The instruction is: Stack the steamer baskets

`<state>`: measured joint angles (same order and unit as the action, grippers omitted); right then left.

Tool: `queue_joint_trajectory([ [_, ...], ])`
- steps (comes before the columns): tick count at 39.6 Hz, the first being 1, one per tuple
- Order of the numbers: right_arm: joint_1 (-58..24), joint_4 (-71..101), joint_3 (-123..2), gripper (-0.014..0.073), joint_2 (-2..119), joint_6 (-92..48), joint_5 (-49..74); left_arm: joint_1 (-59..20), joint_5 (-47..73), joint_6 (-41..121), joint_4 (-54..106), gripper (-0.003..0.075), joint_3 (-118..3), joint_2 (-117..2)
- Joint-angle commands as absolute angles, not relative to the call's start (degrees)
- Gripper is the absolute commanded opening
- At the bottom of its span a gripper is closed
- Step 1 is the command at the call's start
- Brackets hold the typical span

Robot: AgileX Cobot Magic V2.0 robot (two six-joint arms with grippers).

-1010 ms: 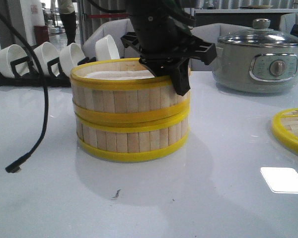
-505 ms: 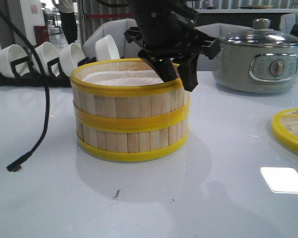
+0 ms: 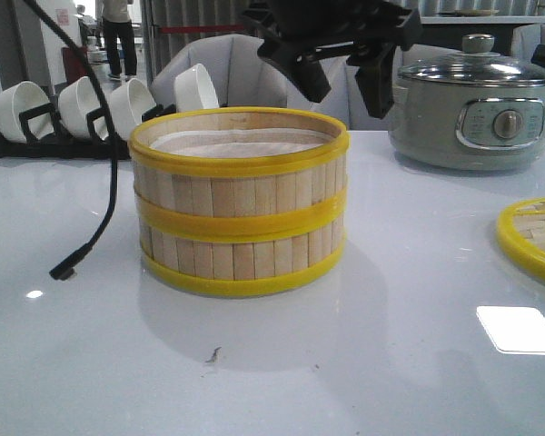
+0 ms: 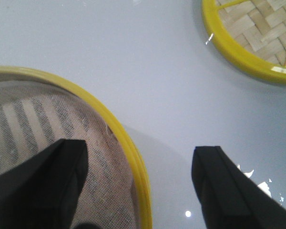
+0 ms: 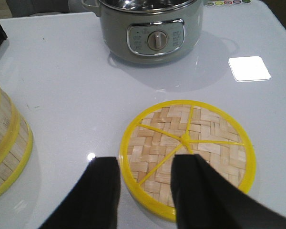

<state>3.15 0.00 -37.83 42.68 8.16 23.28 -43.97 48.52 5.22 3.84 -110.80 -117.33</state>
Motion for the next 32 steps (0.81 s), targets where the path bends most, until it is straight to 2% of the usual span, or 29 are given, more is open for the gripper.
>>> queue_joint_trajectory([
  [1, 3.44, -0.4, -39.49, 0.0373, 42.78, 7.52, 19.01, -44.32, 47.3, 4.89, 3.58, 0.0423, -113.96, -113.51],
  [3, 3.44, -0.4, -39.49, 0.0373, 42.78, 7.52, 18.95, -43.7, 48.15, 4.24, 1.79, 0.0262, -114.62, -113.31],
  [5, 3.44, -0.4, -39.49, 0.0373, 42.78, 7.52, 18.88, -42.62, 48.05, 2.65, 0.0, 0.0066, -115.11, -112.88],
  [8, 3.44, -0.4, -39.49, 0.0373, 42.78, 7.52, 18.88, -40.28, 46.85, 1.93, 0.0, 0.0128, -115.21, -111.57],
  [11, 3.44, -0.4, -39.49, 0.0373, 42.78, 7.52, 18.94, -36.65, 46.42, 0.0, 0.31, 0.0097, -115.21, -109.22],
  [24, 3.44, -0.4, -39.49, 0.0373, 42.78, 7.52, 18.88, -18.36, 45.95, 0.0, 2.98, 0.0097, -114.27, -96.82],
  [32, 3.44, -0.4, -39.49, 0.0373, 42.78, 7.52, 18.82, -9.6, 42.64, 0.0, 2.98, 0.0097, -104.15, -85.57],
])
